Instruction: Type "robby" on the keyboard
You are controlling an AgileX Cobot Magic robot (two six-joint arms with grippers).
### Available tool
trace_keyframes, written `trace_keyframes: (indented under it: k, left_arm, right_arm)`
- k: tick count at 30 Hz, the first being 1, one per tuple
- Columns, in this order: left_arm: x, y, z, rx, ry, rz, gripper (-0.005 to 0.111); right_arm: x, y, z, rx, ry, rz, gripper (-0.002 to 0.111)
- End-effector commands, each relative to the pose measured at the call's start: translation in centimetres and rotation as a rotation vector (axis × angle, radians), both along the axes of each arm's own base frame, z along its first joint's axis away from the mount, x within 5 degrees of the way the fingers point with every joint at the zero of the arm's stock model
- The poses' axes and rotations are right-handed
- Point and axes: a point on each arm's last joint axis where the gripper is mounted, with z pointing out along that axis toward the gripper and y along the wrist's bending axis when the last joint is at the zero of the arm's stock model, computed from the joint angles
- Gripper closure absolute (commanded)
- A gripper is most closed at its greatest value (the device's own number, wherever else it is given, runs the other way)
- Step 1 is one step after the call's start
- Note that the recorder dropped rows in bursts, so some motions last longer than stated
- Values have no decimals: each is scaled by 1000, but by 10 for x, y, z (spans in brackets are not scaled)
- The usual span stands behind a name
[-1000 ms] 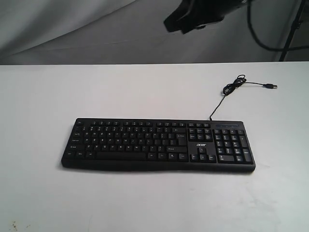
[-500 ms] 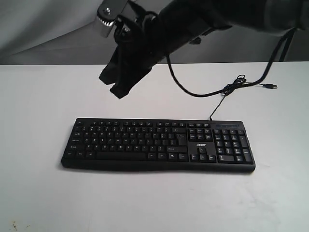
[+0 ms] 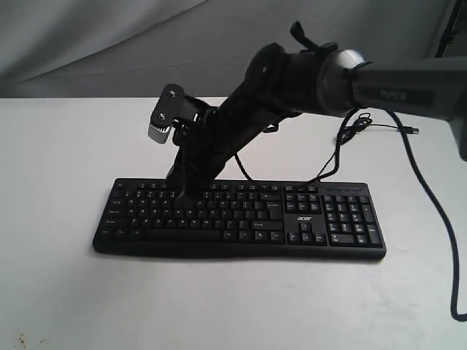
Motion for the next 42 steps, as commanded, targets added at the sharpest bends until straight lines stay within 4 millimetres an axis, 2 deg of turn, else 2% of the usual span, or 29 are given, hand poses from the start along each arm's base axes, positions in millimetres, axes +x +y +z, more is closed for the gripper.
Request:
trace_keyframes:
  k: [1, 9, 19, 22, 30, 42]
  left_arm:
    - [0, 0, -1, 1, -5, -6, 107]
    - [0, 0, -1, 1, -5, -6, 107]
    - [0, 0, -1, 1, -5, -6, 107]
    - [0, 0, -1, 1, -5, -6, 107]
    - [0, 0, -1, 1, -5, -6, 107]
    - [0, 0, -1, 1, -5, -6, 107]
  right_arm:
    - [3, 2, -12, -22, -12, 13, 108]
    - [2, 19, -18, -17, -117, 8, 108]
    - [5, 18, -19, -43, -80, -64, 108]
    - [14, 27, -13, -49, -46, -39, 108]
    - [22, 34, -39, -91, 20, -26, 108]
    - [18, 40, -40, -97, -4, -7, 108]
